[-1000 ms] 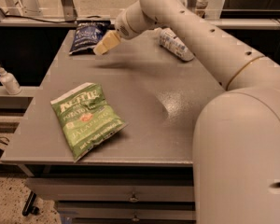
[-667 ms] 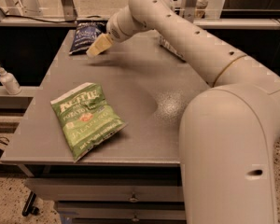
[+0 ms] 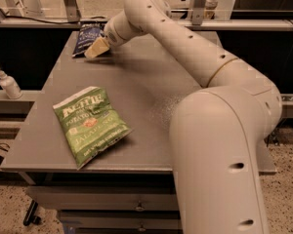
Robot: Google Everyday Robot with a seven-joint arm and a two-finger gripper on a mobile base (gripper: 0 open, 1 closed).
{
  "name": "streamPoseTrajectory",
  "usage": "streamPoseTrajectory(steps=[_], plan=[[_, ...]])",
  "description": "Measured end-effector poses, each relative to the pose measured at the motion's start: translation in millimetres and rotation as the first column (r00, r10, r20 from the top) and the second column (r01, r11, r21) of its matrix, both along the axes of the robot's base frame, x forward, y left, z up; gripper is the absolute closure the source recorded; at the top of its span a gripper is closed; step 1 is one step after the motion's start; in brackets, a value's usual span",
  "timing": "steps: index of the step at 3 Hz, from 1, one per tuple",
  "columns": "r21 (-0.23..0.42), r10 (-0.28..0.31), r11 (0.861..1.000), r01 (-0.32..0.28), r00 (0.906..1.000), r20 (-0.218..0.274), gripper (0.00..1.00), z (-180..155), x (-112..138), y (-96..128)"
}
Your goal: Pick blue chip bag
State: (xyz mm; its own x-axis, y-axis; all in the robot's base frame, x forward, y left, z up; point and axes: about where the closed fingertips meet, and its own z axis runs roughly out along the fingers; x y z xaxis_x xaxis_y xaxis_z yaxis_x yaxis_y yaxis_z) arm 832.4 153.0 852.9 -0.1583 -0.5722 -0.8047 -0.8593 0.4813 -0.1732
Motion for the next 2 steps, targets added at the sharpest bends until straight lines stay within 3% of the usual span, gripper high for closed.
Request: streamPoseTrajectory(steps=[2], plan=[[0.014,-0.017,1.0,0.017,0.9998,0.006,0.62,0.0,11.7,2.4]])
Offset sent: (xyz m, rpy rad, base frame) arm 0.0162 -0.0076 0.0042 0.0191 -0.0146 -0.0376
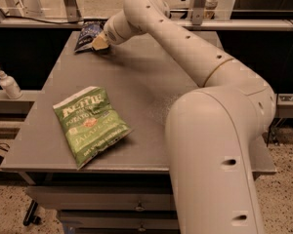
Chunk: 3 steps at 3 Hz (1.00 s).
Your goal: Pick blue chip bag
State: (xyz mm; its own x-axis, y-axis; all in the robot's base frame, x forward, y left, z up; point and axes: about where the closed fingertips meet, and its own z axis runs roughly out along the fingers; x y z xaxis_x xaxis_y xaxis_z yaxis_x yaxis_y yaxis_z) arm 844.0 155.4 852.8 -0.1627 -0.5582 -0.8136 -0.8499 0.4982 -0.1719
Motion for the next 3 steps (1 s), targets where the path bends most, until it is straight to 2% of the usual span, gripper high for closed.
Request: streamPoseTrajectory(steps=[1,2,3], plan=[[0.001,-0.014,1.0,0.014,0.9999,0.005,0.85,0.9,0.4,-9.2],[0.02,-0.013,1.0,0.012,0.9993,0.036,1.0,16.9,-7.9,-24.8],[0.047,0.021,0.999,-0.025,0.9964,0.082,1.0,45.7,-30.3,-45.2]])
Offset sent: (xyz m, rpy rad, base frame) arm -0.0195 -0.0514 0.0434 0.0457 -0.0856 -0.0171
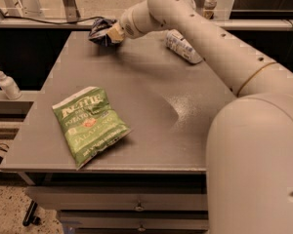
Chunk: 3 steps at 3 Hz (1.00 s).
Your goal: Pick blue chip bag
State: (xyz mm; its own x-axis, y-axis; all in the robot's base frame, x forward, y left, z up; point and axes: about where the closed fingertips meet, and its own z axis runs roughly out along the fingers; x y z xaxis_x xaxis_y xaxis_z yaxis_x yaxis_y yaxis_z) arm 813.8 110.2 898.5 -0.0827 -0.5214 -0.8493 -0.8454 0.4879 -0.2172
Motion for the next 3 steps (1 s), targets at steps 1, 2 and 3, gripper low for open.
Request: streamPoseTrajectory(steps=[1,2,3], plan=[[0.052,0.074,0.996,-0.076,0.9964,0.041,1.0,32.5,-31.2,-22.0],[0.12,0.162,0.978,-0.17,0.984,0.074,1.0,58.7,-57.5,-44.0],[0.185,0.237,0.949,-0.255,0.9651,0.111,1.0,90.3,-83.8,-70.3]])
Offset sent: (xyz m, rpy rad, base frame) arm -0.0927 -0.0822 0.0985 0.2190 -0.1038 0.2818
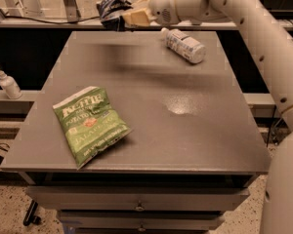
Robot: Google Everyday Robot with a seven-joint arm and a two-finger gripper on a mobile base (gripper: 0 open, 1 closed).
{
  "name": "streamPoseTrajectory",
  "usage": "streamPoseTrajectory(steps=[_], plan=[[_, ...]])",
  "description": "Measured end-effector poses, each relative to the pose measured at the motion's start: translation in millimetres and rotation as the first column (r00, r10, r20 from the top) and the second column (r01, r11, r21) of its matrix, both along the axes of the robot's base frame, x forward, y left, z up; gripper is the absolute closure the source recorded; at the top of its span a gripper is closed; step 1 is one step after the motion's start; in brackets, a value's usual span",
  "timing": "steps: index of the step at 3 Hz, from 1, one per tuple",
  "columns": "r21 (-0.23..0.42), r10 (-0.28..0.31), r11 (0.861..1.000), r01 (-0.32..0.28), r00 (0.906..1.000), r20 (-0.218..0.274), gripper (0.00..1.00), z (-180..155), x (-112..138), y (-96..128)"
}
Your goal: Pick blue chip bag
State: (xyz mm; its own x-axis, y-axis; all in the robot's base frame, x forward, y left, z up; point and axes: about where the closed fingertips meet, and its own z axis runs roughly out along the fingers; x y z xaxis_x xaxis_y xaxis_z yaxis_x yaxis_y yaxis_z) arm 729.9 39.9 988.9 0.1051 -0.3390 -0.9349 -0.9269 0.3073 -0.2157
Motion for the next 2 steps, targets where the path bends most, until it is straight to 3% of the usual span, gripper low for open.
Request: streamPoseTrajectory(steps=[1,2], plan=[[0.021,0.072,0.997,-0.072,0.9973,0.011,1.0,24.9,-22.8,-10.9],[0.017,0.09,0.996,-0.091,0.9959,0.005,1.0,24.6,-27.3,-9.8]])
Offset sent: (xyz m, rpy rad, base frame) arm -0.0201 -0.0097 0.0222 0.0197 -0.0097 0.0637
